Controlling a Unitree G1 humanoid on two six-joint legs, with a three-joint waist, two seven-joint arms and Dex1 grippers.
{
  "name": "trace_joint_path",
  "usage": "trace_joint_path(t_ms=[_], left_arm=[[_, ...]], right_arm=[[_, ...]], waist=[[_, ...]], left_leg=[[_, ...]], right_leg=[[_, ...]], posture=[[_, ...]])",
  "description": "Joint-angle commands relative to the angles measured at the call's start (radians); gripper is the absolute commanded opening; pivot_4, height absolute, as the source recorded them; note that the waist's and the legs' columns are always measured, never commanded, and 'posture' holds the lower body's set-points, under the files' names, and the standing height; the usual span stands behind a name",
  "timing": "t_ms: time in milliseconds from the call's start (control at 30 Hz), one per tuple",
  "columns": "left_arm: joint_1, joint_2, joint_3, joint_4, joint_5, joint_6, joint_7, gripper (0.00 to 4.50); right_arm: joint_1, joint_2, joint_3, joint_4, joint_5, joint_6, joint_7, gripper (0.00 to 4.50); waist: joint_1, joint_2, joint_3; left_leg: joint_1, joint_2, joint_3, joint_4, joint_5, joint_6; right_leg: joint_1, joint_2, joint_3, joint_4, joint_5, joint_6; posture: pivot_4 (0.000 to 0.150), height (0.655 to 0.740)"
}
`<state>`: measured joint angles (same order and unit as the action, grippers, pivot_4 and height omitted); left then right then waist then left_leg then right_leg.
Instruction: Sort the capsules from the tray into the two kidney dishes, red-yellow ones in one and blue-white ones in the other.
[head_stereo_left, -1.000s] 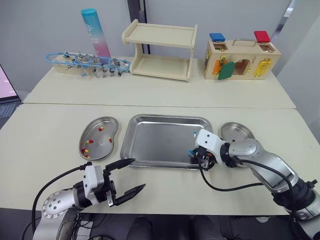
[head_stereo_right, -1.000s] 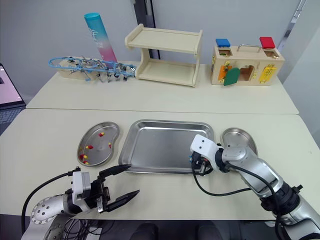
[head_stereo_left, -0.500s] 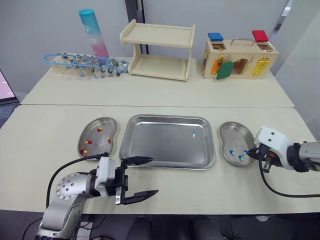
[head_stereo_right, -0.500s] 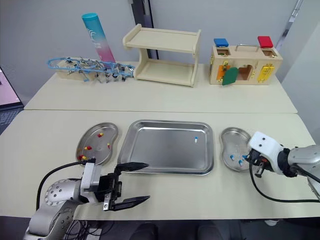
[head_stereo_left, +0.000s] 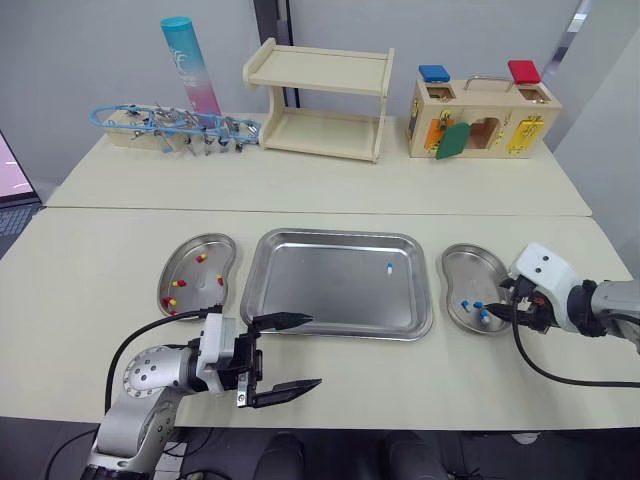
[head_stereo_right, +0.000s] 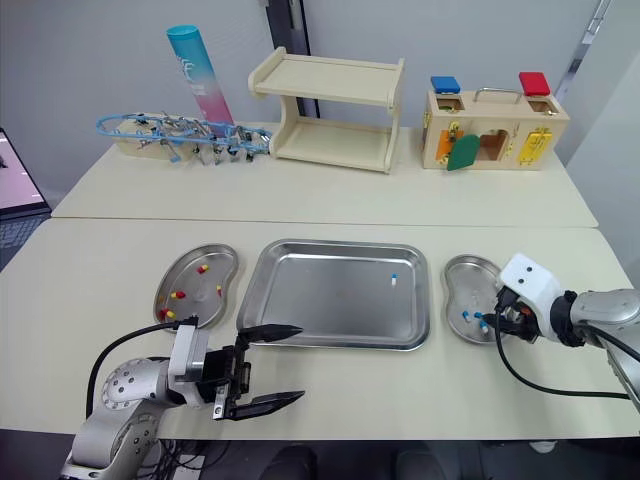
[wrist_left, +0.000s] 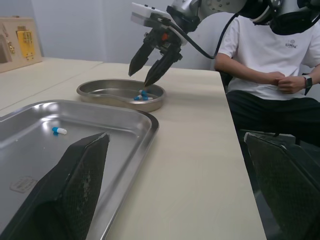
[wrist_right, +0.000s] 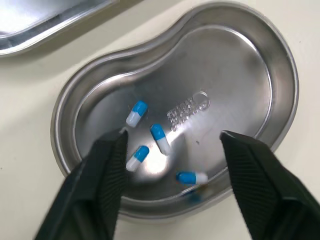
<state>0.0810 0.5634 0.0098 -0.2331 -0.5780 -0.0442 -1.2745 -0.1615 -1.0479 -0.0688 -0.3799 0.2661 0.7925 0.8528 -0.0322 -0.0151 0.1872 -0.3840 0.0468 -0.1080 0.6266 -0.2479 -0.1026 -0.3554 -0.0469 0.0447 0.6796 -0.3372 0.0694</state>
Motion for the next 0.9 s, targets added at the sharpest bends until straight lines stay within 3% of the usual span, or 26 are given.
trace_joint_path(t_ms=[33, 233, 367, 567, 700, 900], left_arm=[[0.021, 0.034, 0.083, 0.003, 0.017, 0.073, 0.12, 4.5], [0.121, 0.098, 0.27, 0.055, 0.057, 0.099, 0.245, 4.5], [0.183, 0.165, 0.485, 0.221, 0.044, 0.109, 0.29, 4.5], [0.226, 0.271, 0.635, 0.449, 0.097, 0.047, 0.267, 4.5], [0.233, 0.322, 0.681, 0.579, 0.124, 0.012, 0.247, 4.5], [0.267, 0.349, 0.722, 0.642, 0.132, 0.015, 0.237, 4.5]], right_arm=[[0.069, 0.025, -0.117, -0.026, 0.001, -0.217, 0.032, 3.61], [0.29, 0.064, -0.295, 0.052, -0.01, -0.605, 0.155, 3.61], [0.368, 0.058, -0.369, 0.243, -0.007, -0.814, 0.254, 3.61], [0.357, 0.032, -0.375, 0.461, 0.01, -0.932, 0.361, 3.61], [0.318, 0.017, -0.358, 0.622, -0.001, -1.017, 0.41, 4.49], [0.267, 0.001, -0.333, 0.698, 0.007, -1.028, 0.45, 4.49]], waist=[[0.001, 0.0, 0.0], [0.001, -0.001, 0.001], [0.0, -0.002, 0.001], [-0.004, -0.001, 0.001], [-0.004, -0.001, 0.001], [-0.007, -0.001, 0.001]], left_leg=[[0.0, 0.0, 0.0, 0.0, 0.0, 0.0], [0.0, 0.0, 0.0, -0.001, 0.0, 0.0], [0.003, 0.0, 0.0, 0.0, 0.0, 0.0], [0.004, 0.0, 0.001, -0.001, 0.0, 0.0], [0.004, 0.0, 0.001, -0.001, 0.0, 0.0], [0.004, 0.0, 0.001, -0.002, 0.0, 0.0]], right_leg=[[0.0, 0.0, 0.0, 0.0, 0.0, 0.0], [0.001, 0.0, -0.001, -0.001, 0.0, 0.0], [0.002, 0.0, 0.0, 0.0, 0.0, 0.0], [0.002, 0.0, 0.0, 0.0, -0.001, 0.0], [0.002, 0.0, 0.0, 0.0, -0.001, 0.0], [0.002, 0.0, 0.0, 0.0, -0.001, 0.0]], posture=[[0.15, 0.74], [0.15, 0.74], [0.15, 0.74], [0.15, 0.74], [0.15, 0.74], [0.15, 0.74]])
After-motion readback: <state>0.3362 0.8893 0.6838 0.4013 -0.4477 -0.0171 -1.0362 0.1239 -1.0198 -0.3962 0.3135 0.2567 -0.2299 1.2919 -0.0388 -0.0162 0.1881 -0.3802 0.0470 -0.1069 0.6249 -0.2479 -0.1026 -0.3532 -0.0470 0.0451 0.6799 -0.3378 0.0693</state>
